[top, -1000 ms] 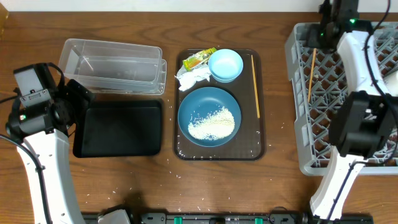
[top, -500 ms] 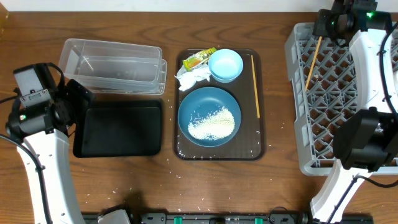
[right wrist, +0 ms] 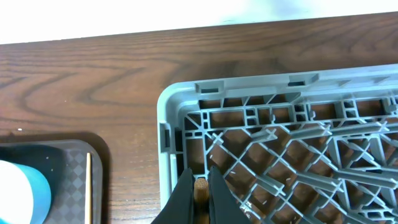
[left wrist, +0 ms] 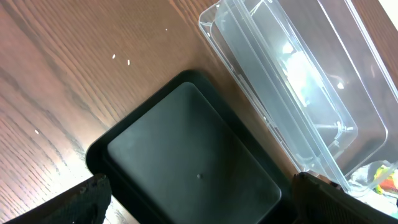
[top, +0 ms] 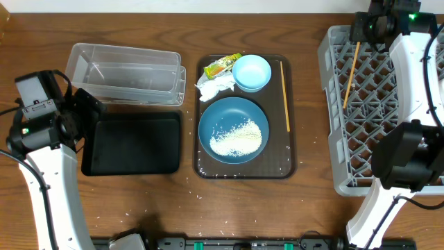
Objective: Sort waste into correct bins and load items into the dishwasher rack
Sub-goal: 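Open the right gripper to release the chopstick and lift away, then reach the right gripper to the second wooden chopstick and grasp it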
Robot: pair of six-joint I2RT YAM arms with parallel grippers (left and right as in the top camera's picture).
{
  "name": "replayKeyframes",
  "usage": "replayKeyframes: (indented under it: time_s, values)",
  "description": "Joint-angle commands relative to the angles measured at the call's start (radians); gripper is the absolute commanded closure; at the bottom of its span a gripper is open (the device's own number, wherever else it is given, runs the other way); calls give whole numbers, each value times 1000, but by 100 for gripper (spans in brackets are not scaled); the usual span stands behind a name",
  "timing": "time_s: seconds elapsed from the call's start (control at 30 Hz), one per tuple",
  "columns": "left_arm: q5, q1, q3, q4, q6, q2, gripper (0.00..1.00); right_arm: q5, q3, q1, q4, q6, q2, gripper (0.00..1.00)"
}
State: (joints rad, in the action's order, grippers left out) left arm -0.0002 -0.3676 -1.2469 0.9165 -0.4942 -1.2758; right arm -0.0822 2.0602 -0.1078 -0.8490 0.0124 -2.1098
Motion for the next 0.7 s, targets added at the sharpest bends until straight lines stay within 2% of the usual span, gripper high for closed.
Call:
replayKeyframes:
  time_s: [0.0, 0.07, 0.13, 0.23, 0.3, 0.53, 0.6, 0.67]
  values:
    - [-8, -3, -21, 3, -1, -4, 5, -5, 4, 5, -2, -5, -39, 98]
    - [-8, -3, -21, 3, -1, -4, 5, -5, 4, 7, -2, 2, -46, 86]
    - [-8, -3, -21, 3, -1, -4, 5, -7, 4, 10, 0, 13, -47, 59]
    - [-8, -3, -21, 3, -1, -4, 4, -8, 5, 16, 3, 17, -47, 35]
    - [-8, -3, -21, 3, -1, -4, 5, -17, 5, 17, -3, 18, -47, 23]
    - [-8, -3, -21, 3, -1, -4, 5, -114, 5, 18, -44, 54, -45, 21]
    - [-8, -3, -21, 3, -1, -4, 5, -153, 5, 19, -65, 73, -38, 28]
    - [-8, -3, -21, 3, -1, -4, 4, -192, 5, 23, -90, 93, -22, 31]
